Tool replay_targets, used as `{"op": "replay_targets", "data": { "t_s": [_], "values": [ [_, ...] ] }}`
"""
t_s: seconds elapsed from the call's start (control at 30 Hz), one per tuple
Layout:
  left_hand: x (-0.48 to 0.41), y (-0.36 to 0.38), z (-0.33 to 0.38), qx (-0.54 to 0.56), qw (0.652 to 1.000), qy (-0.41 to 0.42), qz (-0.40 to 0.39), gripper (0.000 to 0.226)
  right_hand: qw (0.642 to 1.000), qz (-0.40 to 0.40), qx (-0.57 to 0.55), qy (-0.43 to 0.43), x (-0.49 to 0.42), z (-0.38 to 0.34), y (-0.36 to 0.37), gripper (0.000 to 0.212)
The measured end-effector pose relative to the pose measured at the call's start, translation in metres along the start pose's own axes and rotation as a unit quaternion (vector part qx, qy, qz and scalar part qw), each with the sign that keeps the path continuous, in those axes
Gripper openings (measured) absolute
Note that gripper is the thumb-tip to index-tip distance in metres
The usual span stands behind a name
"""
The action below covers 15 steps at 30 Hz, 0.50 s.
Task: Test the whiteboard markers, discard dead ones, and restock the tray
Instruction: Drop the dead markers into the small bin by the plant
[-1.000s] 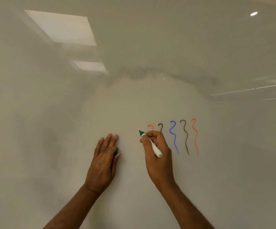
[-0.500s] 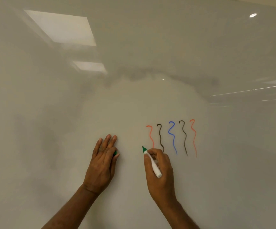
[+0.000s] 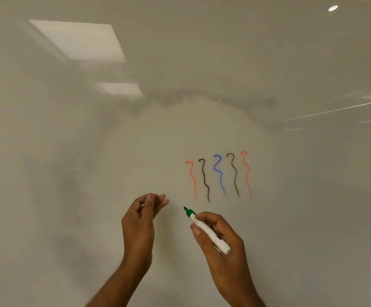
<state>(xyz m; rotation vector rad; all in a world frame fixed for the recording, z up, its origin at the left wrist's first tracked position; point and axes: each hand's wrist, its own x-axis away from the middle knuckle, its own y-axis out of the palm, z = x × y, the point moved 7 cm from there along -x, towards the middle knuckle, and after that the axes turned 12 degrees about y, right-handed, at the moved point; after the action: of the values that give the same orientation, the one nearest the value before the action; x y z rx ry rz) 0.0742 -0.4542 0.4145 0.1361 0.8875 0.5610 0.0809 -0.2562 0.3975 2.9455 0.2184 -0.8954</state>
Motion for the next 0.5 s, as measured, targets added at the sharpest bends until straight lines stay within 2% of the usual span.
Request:
{"op": "replay_targets", "data": {
  "t_s": [0.07,0.17,0.3,0.5],
  "values": [
    [0.013,0.015,-0.009,0.146,0.98,-0.135,0.016,0.03,0.999,-0.031,0.001,-0.009,0.006,-0.005,-0.001,0.018],
    [0.035,0.033,-0.01,0.277,0.929,-0.24,0.045,0.027,0.998,-0.059,0.007,-0.014,0.015,-0.007,-0.005,0.022],
    [0.066,0.052,-0.001,0.314,0.907,-0.277,0.044,0.03,0.997,-0.079,-0.002,0.003,0.025,0.0,-0.018,0.026],
    [0.105,0.065,0.009,0.287,0.915,-0.282,0.043,0.029,0.996,-0.085,-0.014,0.017,0.04,0.0,-0.036,0.024]
  ]
}}
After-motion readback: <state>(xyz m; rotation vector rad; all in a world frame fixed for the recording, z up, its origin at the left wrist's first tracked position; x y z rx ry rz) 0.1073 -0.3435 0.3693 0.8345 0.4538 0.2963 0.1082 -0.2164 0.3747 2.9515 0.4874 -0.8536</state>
